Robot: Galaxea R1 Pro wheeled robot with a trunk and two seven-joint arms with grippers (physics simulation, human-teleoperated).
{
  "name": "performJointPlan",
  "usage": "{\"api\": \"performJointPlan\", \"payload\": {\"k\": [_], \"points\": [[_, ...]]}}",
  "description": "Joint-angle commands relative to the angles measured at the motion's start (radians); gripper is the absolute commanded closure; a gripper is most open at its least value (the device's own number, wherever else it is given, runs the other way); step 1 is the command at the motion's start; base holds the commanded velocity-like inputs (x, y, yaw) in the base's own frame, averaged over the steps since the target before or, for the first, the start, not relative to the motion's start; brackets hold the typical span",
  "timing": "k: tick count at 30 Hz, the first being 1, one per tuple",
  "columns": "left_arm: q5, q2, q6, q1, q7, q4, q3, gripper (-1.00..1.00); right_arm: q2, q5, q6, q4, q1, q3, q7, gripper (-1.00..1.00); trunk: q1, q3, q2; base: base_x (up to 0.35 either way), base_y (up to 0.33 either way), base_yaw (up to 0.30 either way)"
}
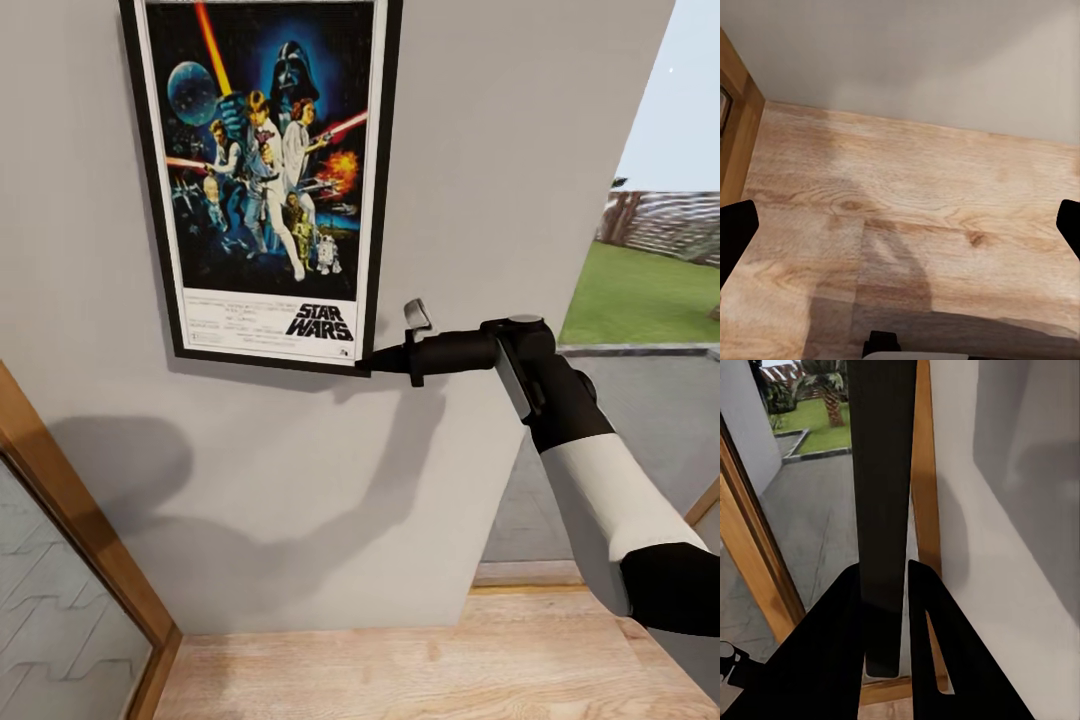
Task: Pick up the poster from the kitchen countertop and hang it on one of the wall nails in the kitchen.
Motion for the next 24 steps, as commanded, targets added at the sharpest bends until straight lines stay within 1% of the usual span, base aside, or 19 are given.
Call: {"api": "performJointPlan", "payload": {"k": [1, 24], "points": [[0.009, 0.000, 0.001, 0.000, -0.007, -0.001, 0.002, -1.00, -0.001, -0.008, 0.012, 0.001, -0.001, 0.003, -0.001, 1.00, 0.001, -0.002, -0.002, 0.000, 0.000, 0.000], [0.009, 0.000, 0.001, 0.000, -0.007, -0.001, 0.002, -1.00, -0.001, -0.008, 0.012, 0.003, -0.001, 0.003, -0.001, 1.00, 0.001, 0.029, -0.002, 0.000, 0.000, 0.000]]}}
